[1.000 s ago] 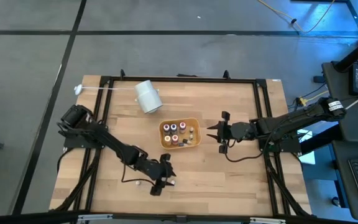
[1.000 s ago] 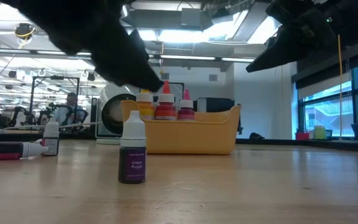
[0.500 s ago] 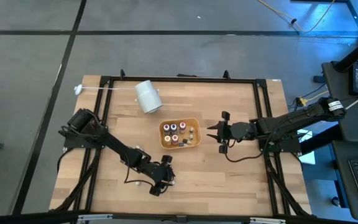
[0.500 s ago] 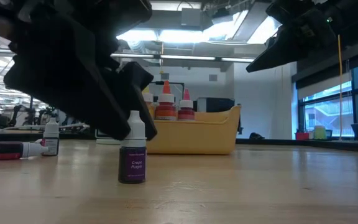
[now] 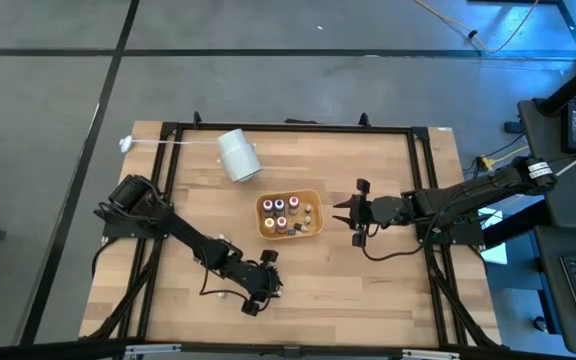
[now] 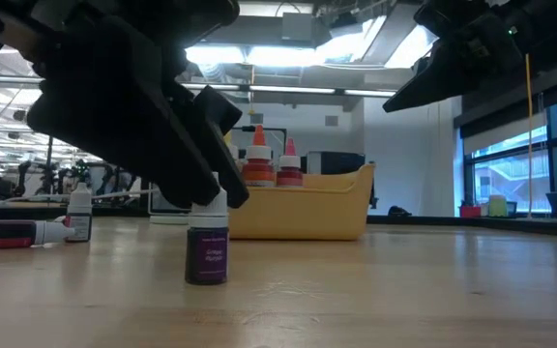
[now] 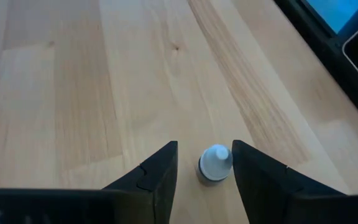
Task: Pick & Place food coloring
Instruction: Put the small black ink bottle into the yellow bin
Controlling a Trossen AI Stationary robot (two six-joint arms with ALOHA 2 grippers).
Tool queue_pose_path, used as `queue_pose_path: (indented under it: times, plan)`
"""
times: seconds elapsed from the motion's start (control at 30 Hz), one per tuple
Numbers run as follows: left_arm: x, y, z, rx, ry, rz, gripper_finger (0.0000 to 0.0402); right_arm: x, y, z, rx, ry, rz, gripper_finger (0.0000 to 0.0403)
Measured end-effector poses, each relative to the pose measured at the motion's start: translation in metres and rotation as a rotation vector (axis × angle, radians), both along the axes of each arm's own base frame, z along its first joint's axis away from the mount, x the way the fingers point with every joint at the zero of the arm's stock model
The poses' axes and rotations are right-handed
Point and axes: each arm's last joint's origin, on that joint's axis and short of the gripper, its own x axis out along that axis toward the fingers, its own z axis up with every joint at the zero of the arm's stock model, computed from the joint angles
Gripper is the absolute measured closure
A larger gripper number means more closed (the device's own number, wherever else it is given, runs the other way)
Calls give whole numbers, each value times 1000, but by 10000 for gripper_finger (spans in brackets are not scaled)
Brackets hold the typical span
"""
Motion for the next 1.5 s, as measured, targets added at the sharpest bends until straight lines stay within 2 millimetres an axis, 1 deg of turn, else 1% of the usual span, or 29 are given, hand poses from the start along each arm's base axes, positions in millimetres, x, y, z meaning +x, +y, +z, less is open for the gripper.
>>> queue_pose_path:
  times: [0.23,0.53,0.63,0.9,1.03,1.13,1.5]
  plan:
    - [0,1,0,17,-11,24,271,0,0,0,0,0,0,273]
    - [0,0,0,15,-11,24,273,0,0,0,0,0,0,273]
    - [0,0,0,16,-11,25,279,0,0,0,0,0,0,273]
    - [0,0,0,15,-11,22,337,0,0,0,-1,0,0,273]
    - [0,0,0,14,-13,22,355,0,0,0,-1,0,0,273]
    - [0,0,1,14,-13,22,354,0,0,0,-1,0,0,273]
    - [0,0,0,12,-9,17,323,0,0,0,-1,0,0,273]
